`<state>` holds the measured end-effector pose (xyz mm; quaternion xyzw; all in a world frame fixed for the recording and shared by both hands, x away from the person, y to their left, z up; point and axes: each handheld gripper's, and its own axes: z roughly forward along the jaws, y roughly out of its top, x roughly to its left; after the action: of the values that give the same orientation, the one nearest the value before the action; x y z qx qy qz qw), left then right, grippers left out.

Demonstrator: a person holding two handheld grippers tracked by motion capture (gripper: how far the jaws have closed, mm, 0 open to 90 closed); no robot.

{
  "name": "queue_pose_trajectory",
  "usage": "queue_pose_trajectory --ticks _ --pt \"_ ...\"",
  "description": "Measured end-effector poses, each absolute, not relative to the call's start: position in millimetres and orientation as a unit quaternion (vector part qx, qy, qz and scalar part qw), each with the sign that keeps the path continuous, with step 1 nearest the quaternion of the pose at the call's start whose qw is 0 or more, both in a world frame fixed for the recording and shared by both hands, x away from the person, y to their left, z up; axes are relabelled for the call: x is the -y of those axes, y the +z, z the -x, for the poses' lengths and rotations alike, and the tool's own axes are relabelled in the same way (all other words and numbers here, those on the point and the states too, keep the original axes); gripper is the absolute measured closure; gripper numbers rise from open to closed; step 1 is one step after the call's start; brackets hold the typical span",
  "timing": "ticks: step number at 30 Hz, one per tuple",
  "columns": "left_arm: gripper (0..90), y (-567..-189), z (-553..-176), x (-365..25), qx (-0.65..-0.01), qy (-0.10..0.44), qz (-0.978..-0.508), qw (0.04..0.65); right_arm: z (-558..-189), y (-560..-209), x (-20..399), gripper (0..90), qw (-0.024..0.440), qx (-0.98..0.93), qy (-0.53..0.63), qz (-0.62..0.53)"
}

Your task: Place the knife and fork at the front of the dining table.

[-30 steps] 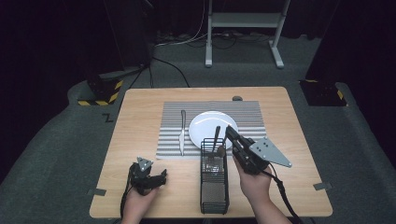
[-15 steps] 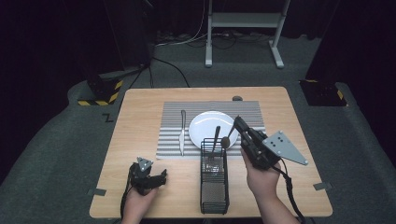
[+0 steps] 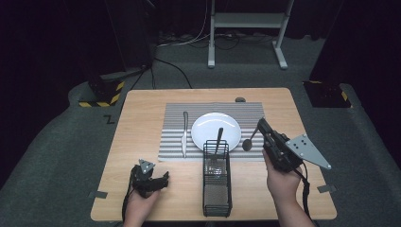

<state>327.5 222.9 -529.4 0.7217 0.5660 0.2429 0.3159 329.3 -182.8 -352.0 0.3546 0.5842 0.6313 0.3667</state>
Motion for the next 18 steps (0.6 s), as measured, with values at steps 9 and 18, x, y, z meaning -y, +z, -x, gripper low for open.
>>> queue_pose_trajectory --ticks 9,18 --pt "11.5 -529.5 -327.5 -222.9 -0.566 0.243 -0.722 0.316 -336.4 -382.3 198.8 88.4 0.365 -0.596 0.603 -0.383" --pt "11.5 -529.5 -327.1 -222.7 -0.567 0.243 -0.721 0.316 -349.9 -405.0 205.0 88.5 0.359 -0.607 0.583 -0.403"
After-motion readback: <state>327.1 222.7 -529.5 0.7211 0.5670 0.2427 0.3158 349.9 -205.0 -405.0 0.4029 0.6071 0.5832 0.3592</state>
